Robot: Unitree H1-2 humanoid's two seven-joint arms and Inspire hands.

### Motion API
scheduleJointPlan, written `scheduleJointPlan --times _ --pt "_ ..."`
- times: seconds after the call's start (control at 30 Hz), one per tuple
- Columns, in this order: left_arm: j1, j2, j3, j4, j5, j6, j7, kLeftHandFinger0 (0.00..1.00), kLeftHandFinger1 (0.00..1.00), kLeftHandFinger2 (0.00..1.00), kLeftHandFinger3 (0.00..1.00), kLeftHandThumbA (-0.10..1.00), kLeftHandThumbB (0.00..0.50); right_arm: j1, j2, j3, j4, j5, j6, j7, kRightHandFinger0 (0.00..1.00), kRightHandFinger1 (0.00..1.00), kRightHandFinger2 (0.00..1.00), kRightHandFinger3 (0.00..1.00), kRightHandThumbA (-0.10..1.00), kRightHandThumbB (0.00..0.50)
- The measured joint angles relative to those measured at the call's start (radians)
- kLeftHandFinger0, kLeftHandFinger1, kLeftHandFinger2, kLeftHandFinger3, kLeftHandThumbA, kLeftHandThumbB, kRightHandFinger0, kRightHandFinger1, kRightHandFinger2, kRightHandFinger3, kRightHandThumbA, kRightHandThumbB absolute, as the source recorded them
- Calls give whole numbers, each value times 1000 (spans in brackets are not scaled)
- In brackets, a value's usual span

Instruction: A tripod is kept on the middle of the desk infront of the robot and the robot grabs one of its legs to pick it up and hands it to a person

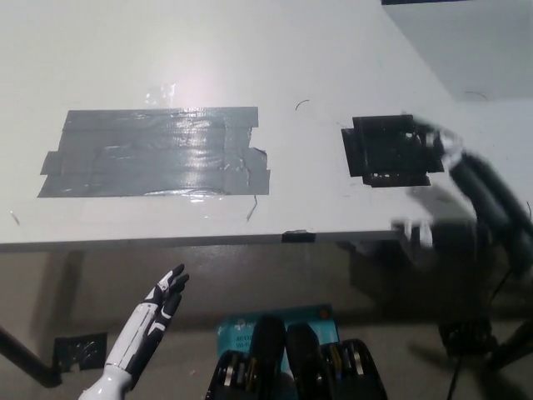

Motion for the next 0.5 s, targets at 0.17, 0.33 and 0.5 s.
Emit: scheduleJointPlan --times 0.17,0.33,0.5 --pt "17 -8 8 20 0 -12 5 1000 1000 1000 1000 1000 193 159 78 -8 -149 95 -3 -1 1000 1000 1000 1000 857 210" --pt "43 -30 34 31 -1 -61 26 1000 1000 1000 1000 1000 199 290 308 -48 -142 190 -44 -28 1000 1000 1000 1000 658 112" --pt "50 -43 58 34 -4 -88 40 1000 1000 1000 1000 1000 180 322 448 -86 -9 220 -99 -56 1000 1000 1000 1000 651 108"
